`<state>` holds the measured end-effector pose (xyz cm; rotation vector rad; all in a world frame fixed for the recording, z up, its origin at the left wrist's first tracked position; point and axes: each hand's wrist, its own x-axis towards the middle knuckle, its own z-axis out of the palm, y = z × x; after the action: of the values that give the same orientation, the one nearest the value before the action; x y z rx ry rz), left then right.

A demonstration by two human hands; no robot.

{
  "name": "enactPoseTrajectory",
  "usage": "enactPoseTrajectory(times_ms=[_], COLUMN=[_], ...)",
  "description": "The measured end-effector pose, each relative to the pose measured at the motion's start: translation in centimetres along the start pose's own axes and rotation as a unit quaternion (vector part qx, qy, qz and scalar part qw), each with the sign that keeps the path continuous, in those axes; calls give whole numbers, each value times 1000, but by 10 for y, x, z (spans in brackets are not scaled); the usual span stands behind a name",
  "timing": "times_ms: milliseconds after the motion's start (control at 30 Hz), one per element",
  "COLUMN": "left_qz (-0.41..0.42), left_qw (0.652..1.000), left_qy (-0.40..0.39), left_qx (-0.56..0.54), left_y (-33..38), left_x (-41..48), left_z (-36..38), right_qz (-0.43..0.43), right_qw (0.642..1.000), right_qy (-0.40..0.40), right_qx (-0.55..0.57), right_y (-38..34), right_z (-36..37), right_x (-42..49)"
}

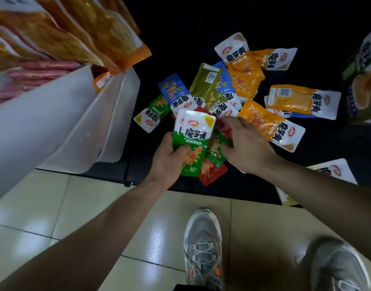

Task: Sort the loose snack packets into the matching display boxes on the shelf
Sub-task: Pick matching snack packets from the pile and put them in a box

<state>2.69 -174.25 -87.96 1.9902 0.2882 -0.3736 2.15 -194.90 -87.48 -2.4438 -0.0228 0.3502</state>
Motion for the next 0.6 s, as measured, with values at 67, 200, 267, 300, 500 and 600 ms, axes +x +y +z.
enactPoseTrajectory(times_ms=[67,200,267,300,500,600], left_qz=[-33,-117,-133,-137,-159,-166], left_qw=[994,971,969,969,964,959], left_qy=[68,141,138,135,122,90], left_qx=[-78,-153,-153,-155,-172,-214], left_y=[0,-10,-14,-15,-10,-2], left_x=[7,16,16,16,16,7], left_z=[-10,-26,-28,-28,-25,-18], right_qz=[5,3,5,7,38,69], right_qw=[998,977,976,977,998,969], right_qy=[2,-2,4,6,-20,-66], right_qx=[-70,-215,-218,-214,-38,228], right_y=[-8,-24,-27,-28,-19,-26], right_z=[8,23,24,22,-5,-10], right_x=[-3,1,7,9,6,2])
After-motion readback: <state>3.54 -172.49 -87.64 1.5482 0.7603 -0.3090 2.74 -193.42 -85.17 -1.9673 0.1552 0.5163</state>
